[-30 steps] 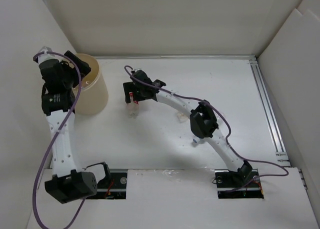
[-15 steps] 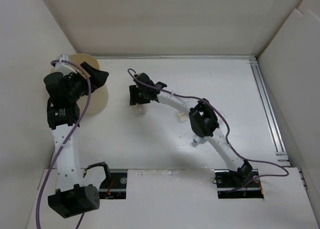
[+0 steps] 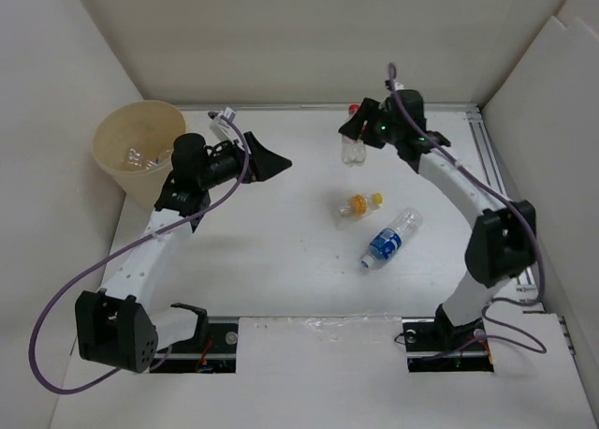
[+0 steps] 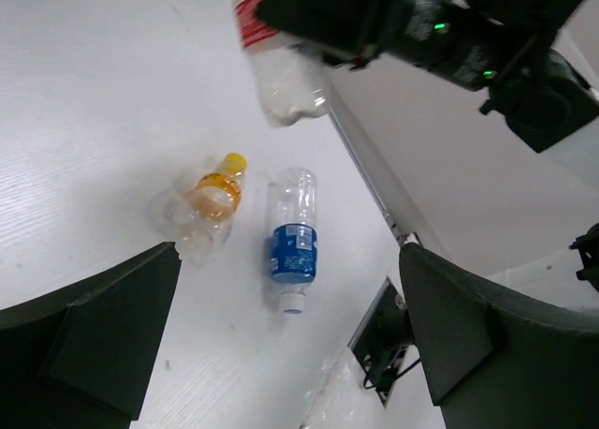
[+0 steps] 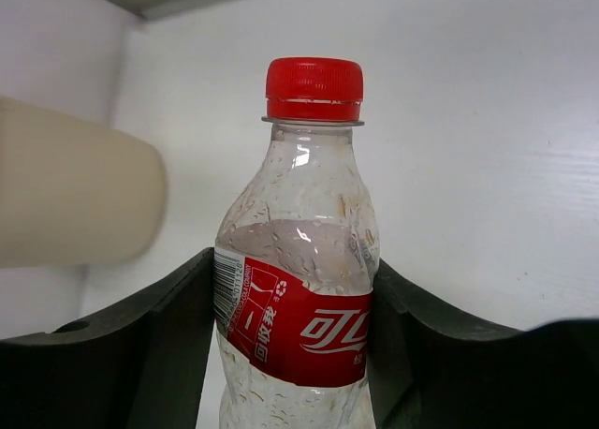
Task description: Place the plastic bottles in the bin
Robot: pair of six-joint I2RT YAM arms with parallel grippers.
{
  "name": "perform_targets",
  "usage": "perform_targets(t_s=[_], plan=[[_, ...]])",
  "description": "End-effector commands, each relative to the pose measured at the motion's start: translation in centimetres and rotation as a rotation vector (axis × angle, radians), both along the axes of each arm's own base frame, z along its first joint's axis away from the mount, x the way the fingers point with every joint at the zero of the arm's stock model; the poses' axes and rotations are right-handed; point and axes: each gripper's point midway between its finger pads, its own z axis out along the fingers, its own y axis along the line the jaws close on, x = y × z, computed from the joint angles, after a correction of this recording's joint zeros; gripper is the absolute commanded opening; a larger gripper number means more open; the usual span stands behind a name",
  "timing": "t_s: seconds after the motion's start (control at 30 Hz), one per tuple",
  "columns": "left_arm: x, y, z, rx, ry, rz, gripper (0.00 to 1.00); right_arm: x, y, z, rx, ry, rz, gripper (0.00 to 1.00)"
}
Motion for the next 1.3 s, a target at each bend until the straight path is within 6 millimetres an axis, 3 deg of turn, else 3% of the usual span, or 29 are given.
perform_targets(t_s=[0.0,0.03,0.07,0.23,0.43,0.6,0.73,0.87,0.9,0.97,1.0,1.03,1.07,1.13,1.23,1.27], plan=[[-0.9,-1.5,4.0,-0.127,-0.161,-0.124,1.0,-3.8,2.7,9.5,0.197,-0.235,0.179,0.0],[-0.6,-1.6,4.1,-0.139,-0.163,-0.124,1.0,-4.8,3.0,9.9,0.217,-0.239,0.196,0.0],[-0.6,-1.8,4.3,-0.159,-0.153,-0.139,1.0,-5.9,2.6,12.0,0.24,-0.287,0.197,0.0],[-1.7,-6.7,7.8,-0.182,-0.244,-0.216,1.0,-9.0,4.3,15.7,0.315,-0.362,0.209,0.0],[-0.3,-8.7,7.8,-0.186,-0.226,-0.207,1.0,-10.8,5.9,17.3,0.351,-0.38,0.246,0.0],[-0.4,-10.1,7.4,-0.185,-0.212,-0.237,1.0,-11.7,6.9,17.9,0.38,-0.384,0.279,0.0],[-0.7,-11.8,6.7,-0.181,-0.189,-0.273,1.0,-12.3,7.4,19.5,0.429,-0.411,0.296,0.0],[-0.5,-11.9,6.7,-0.183,-0.189,-0.258,0.98,-12.8,8.6,19.4,0.444,-0.4,0.331,0.0],[-0.5,-11.9,6.7,-0.178,-0.197,-0.258,0.95,-12.9,9.1,19.3,0.452,-0.392,0.338,0.0],[-0.8,-12.2,7.2,-0.183,-0.206,-0.267,0.59,-13.1,9.2,19.5,0.474,-0.391,0.347,0.01],[-0.8,-12.2,7.4,-0.188,-0.217,-0.268,0.35,-13.3,9.3,19.9,0.483,-0.407,0.361,0.02],[-0.6,-12.2,7.4,-0.189,-0.217,-0.257,0.18,-13.1,9.1,19.7,0.49,-0.403,0.36,0.2],[-0.6,-12.2,7.8,-0.192,-0.226,-0.257,0.04,-12.8,8.8,19.7,0.488,-0.405,0.35,0.49],[-0.3,-11.9,7.7,-0.165,-0.213,-0.227,0.01,-12.0,7.5,19.2,0.477,-0.408,0.291,1.0],[2.8,-9.0,9.0,-0.105,-0.24,-0.074,0.0,-10.2,3.4,18.1,0.422,-0.414,0.18,1.0],[5.1,-6.6,9.1,-0.064,-0.207,0.038,0.0,-9.7,2.0,18.1,0.402,-0.417,0.142,1.0]])
